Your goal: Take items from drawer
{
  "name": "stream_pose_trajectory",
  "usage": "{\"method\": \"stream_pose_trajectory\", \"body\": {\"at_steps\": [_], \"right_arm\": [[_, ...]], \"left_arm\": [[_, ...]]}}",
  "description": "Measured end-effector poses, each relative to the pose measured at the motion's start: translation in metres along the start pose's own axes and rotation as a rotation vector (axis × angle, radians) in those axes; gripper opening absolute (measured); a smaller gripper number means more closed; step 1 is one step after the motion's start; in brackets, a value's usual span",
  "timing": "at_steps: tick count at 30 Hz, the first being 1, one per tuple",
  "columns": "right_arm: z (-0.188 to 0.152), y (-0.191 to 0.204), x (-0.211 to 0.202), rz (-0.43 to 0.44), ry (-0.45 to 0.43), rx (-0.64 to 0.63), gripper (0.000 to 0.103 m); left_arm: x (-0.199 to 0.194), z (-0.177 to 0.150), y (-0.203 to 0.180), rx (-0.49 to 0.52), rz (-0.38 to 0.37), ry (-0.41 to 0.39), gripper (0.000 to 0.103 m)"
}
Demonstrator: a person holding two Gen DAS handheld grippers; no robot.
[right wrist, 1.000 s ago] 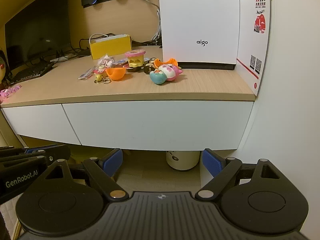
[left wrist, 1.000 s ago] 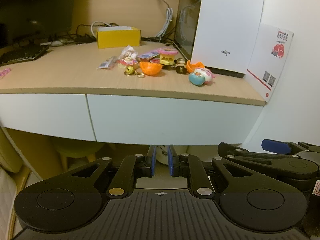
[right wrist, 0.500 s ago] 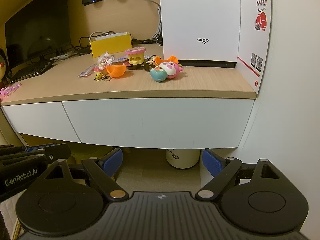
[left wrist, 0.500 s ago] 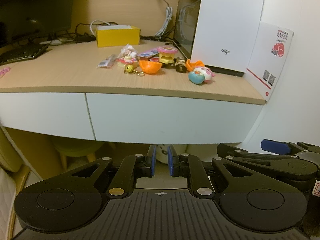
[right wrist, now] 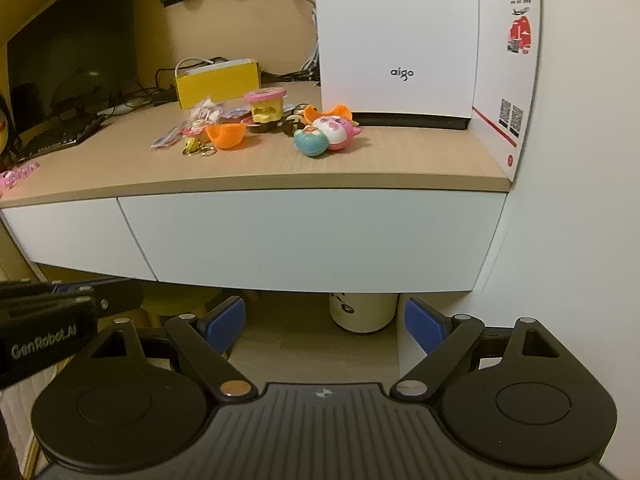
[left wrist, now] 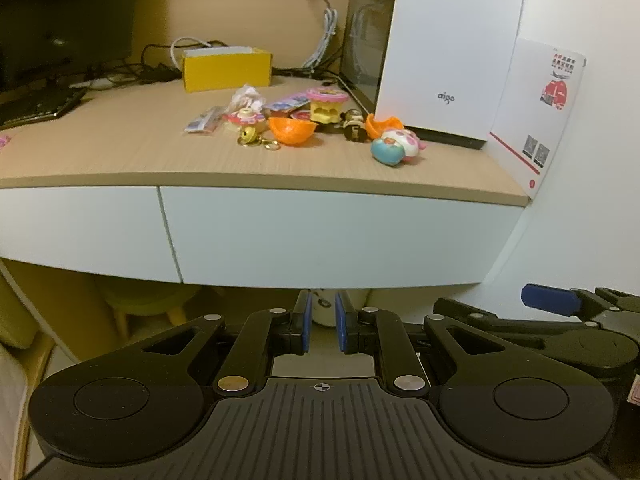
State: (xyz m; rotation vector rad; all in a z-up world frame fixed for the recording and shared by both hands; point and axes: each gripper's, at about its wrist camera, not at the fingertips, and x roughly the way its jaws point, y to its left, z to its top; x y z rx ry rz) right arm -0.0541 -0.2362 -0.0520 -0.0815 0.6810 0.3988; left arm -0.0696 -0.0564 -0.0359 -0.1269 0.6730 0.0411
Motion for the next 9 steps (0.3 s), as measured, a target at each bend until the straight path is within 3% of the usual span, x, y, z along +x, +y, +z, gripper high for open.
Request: {"method": "stream_pose_trajectory", "body": {"at_steps": [9], "right_arm": [[0.013, -0.002, -0.002, 0.061, 0.027, 0.086, 0.087]], "left_arm": [[0.005, 0.021, 0.028, 0.056, -0.084, -0.004, 0.013]]}}
